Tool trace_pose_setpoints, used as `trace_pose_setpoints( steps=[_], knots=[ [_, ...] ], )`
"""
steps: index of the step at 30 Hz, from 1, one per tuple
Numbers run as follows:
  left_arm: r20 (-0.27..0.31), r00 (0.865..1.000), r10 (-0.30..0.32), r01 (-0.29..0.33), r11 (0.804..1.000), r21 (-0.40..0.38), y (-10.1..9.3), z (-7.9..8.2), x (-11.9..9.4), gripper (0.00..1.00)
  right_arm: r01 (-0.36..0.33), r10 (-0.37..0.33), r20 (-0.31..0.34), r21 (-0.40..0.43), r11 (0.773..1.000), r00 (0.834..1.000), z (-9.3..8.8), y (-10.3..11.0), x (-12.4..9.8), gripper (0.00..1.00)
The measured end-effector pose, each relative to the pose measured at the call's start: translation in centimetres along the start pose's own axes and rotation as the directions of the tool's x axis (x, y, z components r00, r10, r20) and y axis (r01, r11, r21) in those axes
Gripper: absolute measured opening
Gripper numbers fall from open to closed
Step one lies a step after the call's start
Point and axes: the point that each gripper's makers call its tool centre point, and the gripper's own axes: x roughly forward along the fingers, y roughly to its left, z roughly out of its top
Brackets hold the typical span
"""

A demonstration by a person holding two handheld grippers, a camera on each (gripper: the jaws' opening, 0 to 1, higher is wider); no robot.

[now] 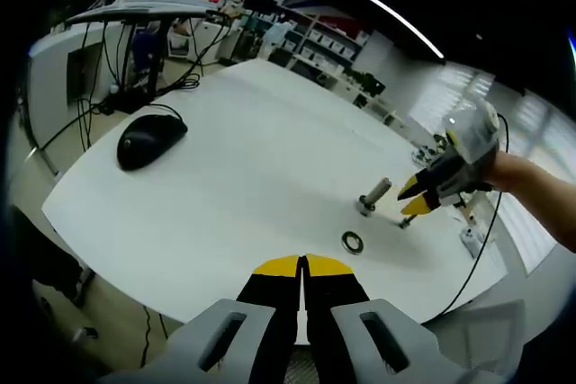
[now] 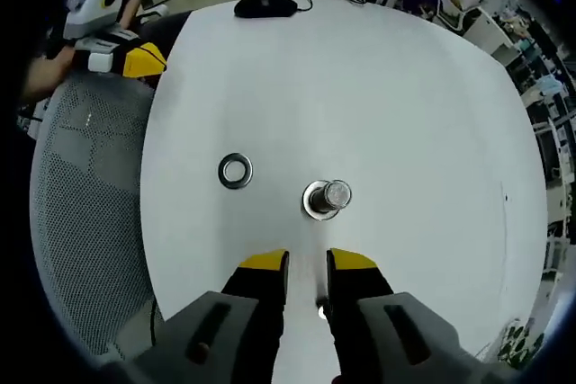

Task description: Place the washer onto the threaded stud by aligning its center hole with the stud, sliding it down to the base, and recovering from edge contact or off-axis alignment until the washer reaches the visible bottom stop.

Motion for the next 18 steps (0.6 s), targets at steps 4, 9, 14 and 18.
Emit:
trace_pose_setpoints(
  steps=[4, 9, 14, 18],
  knots=[
    [-0.001, 1.0, -0.001, 0.001, 1.0, 0.0, 0.0, 0.0, 0.0, 0.0, -0.023, 0.022, 0.048, 0.031, 0.999, 0.999, 0.5, 1.0, -0.3, 0.2],
    [-0.003, 1.0, -0.001, 0.001, 1.0, 0.001, 0.0, -0.1, 0.0, 0.0, -0.038, 0.036, 0.063, 0.038, 0.999, 0.997, 0.6, 2.1, -0.1, 0.22],
    [-0.005, 1.0, 0.0, 0.0, 1.0, 0.001, 0.0, -0.1, 0.0, 0.0, -0.058, 0.054, 0.077, 0.05, 0.997, 0.996, 0.8, 3.3, 0.5, 0.26],
    [-0.006, 1.0, 0.001, -0.001, 1.0, 0.002, 0.0, -0.1, 0.0, 0.0, -0.079, 0.073, 0.087, 0.065, 0.995, 0.994, 0.8, 4.2, 0.8, 0.26]
  ],
)
